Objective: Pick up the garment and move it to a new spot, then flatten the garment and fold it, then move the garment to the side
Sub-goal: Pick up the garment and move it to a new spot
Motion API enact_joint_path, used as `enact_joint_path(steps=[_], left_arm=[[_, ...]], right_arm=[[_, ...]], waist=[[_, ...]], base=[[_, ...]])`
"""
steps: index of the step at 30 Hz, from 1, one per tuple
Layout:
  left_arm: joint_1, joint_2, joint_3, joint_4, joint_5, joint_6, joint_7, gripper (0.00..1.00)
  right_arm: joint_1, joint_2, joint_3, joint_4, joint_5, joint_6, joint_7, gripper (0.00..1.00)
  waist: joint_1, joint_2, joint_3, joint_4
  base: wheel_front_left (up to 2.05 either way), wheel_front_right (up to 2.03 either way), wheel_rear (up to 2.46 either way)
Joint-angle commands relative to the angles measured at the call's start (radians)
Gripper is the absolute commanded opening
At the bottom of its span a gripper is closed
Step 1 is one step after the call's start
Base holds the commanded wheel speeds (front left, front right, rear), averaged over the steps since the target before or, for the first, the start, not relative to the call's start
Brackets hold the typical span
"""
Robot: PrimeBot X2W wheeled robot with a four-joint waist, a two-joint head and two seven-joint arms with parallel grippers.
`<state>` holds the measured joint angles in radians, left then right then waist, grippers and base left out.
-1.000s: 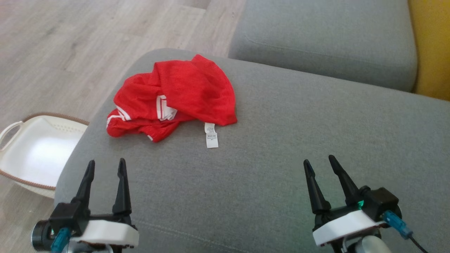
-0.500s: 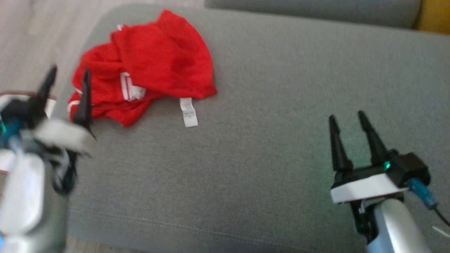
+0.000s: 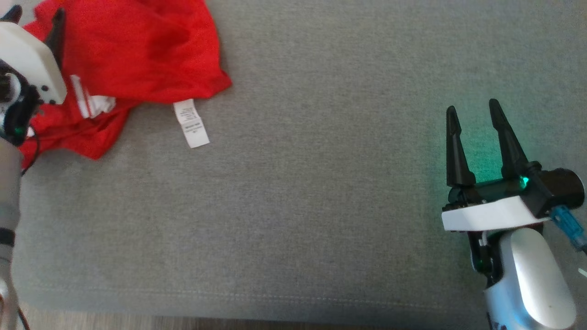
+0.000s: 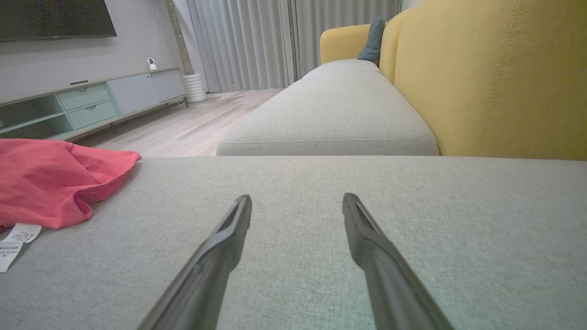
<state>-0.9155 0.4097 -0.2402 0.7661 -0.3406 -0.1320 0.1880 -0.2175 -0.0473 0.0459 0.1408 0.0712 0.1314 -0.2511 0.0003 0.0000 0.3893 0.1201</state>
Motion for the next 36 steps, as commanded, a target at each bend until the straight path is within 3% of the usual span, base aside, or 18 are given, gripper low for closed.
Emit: enact_joint_path(steps=[1, 6, 17, 18, 19, 20, 30, 36], left_arm=[[-0.057, 0.081, 0.014, 0.002, -0.010, 0.002, 0.003, 1.00], [-0.119, 0.107, -0.036, 0.111, -0.031, 0.001, -0.012, 1.00], [-0.190, 0.101, -0.082, 0.294, -0.101, 0.001, -0.027, 1.00], [-0.192, 0.098, -0.089, 0.301, -0.108, 0.001, -0.030, 0.58], [-0.196, 0.097, -0.096, 0.306, -0.115, 0.001, -0.034, 0.25], [-0.200, 0.096, -0.101, 0.310, -0.123, 0.001, -0.042, 0.00], [-0.230, 0.091, -0.137, 0.335, -0.153, 0.001, -0.179, 0.00], [-0.251, 0.099, -0.141, 0.345, -0.151, 0.003, -0.308, 0.00]], right_arm=[[-0.014, -0.003, 0.027, -0.038, -0.006, -0.001, -0.011, 1.00], [-0.019, -0.003, 0.032, -0.052, -0.013, -0.001, -0.010, 1.00], [-0.028, -0.003, 0.038, -0.082, -0.018, -0.001, -0.007, 1.00], [-0.029, -0.003, 0.037, -0.082, -0.018, -0.001, -0.007, 1.00], [-0.030, -0.003, 0.035, -0.082, -0.019, -0.001, -0.007, 1.00], [-0.032, -0.003, 0.033, -0.081, -0.019, -0.001, -0.007, 1.00], [-0.030, -0.003, 0.040, -0.060, -0.021, -0.001, -0.005, 1.00], [-0.017, -0.003, 0.050, -0.033, 0.003, -0.001, -0.007, 1.00]], waist=[[-0.0003, 0.0000, 0.024, -0.023], [-0.0003, 0.0000, 0.052, -0.046], [-0.0003, 0.0000, 0.109, -0.075], [-0.0003, 0.0000, 0.112, -0.075], [-0.0003, 0.0000, 0.114, -0.074], [-0.0003, 0.0000, 0.116, -0.073], [-0.0003, 0.0000, 0.068, -0.047], [-0.0003, 0.0000, -0.023, -0.036]], base=[[0.00, 0.00, 0.00], [0.00, 0.00, 0.00], [0.00, 0.00, 0.00], [0.00, 0.00, 0.00], [0.00, 0.00, 0.00], [0.00, 0.00, 0.00], [0.00, 0.00, 0.00], [0.00, 0.00, 0.00]])
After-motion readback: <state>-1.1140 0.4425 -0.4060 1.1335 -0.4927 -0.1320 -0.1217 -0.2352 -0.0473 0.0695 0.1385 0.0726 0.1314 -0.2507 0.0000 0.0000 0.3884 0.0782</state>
